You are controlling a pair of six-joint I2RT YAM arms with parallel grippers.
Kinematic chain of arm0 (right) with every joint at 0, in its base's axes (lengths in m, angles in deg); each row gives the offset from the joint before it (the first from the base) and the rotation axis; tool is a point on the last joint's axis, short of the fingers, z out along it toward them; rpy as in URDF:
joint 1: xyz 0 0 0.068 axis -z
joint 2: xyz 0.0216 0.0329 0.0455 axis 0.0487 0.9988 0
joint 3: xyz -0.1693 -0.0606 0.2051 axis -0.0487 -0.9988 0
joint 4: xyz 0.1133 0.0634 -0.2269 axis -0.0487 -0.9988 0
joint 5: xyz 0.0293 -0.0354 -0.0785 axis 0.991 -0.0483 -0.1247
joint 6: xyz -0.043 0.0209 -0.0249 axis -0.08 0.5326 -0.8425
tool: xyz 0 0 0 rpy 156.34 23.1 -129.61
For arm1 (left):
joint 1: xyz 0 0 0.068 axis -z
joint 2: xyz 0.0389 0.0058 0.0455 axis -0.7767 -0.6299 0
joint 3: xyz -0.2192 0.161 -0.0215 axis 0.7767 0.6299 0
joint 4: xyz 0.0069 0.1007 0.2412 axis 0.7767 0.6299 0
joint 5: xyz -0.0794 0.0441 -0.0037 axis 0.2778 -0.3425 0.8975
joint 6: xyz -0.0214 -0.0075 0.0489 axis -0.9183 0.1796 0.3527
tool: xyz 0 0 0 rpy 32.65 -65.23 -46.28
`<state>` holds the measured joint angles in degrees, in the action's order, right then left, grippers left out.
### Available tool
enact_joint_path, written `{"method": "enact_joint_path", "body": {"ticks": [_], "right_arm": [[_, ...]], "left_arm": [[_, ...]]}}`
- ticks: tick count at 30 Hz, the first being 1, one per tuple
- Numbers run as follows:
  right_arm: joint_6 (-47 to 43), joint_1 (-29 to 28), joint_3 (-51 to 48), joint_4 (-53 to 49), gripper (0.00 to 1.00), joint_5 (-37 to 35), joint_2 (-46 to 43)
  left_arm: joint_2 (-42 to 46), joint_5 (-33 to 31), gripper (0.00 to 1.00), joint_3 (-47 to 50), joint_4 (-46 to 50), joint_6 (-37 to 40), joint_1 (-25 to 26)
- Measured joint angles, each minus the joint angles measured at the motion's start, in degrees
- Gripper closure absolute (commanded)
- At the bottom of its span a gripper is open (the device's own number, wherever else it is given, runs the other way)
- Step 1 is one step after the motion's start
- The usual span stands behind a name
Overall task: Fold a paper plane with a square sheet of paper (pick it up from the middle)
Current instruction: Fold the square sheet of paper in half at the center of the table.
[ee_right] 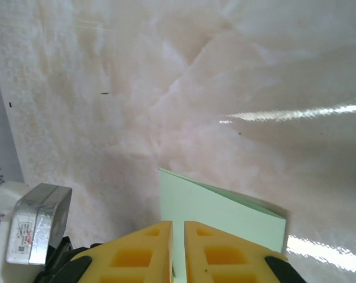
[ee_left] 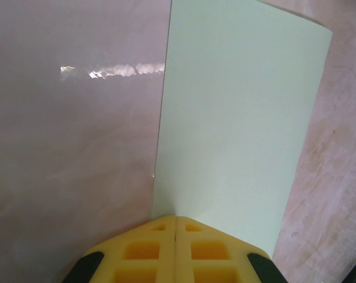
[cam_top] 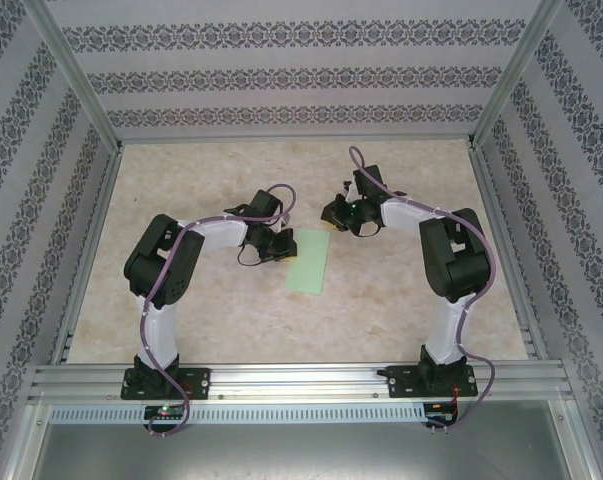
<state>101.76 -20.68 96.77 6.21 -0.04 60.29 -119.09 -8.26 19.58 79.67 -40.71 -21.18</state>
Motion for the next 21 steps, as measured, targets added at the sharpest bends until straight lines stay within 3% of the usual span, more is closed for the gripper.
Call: {"method": "enact_joint_path", "body": {"ticks": [10, 17, 21], "right_arm": [[0.5, 0.0, 0.6, 0.1, 0.87, 0.0, 6.7], [0.4, 0.0, 0.6, -0.3, 0.85, 0.0, 5.9], [0.3, -0.1, -0.4, -1.4, 0.85, 0.0, 0.6]], "left_arm": [[0.0, 0.0, 1.00, 0.0, 0.1, 0.2, 0.0], [0.0, 0.0, 1.00, 0.0, 0.1, 0.2, 0.0], [0.0, 0.0, 1.00, 0.0, 0.1, 0.3, 0.0]]}}
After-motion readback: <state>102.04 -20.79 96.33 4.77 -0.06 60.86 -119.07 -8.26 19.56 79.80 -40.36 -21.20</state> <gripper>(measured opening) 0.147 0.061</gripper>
